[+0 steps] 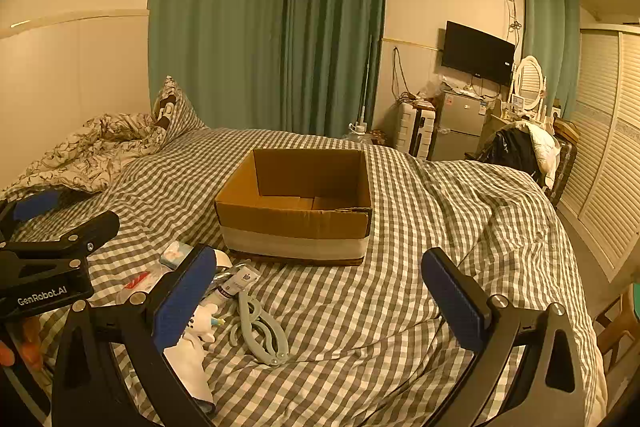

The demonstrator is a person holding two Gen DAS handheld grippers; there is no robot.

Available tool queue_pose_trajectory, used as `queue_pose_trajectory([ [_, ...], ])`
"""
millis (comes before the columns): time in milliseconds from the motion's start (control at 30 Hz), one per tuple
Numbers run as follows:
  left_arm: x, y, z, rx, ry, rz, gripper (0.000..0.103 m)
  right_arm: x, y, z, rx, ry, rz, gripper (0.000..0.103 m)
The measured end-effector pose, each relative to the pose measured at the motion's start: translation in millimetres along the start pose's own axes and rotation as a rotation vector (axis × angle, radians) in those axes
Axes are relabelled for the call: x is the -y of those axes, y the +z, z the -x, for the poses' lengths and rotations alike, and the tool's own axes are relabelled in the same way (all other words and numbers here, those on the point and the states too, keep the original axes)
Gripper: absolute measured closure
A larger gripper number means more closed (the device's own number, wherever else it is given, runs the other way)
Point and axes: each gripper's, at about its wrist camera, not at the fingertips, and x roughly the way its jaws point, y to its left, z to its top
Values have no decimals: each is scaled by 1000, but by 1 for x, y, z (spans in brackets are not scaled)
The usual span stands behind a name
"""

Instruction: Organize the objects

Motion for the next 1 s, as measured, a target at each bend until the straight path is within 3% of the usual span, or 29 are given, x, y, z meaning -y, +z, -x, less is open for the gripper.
queue_pose_trajectory([
  [1000,-1,1,2,3,-7,6,0,-7,1,2,-7,35,4,0],
])
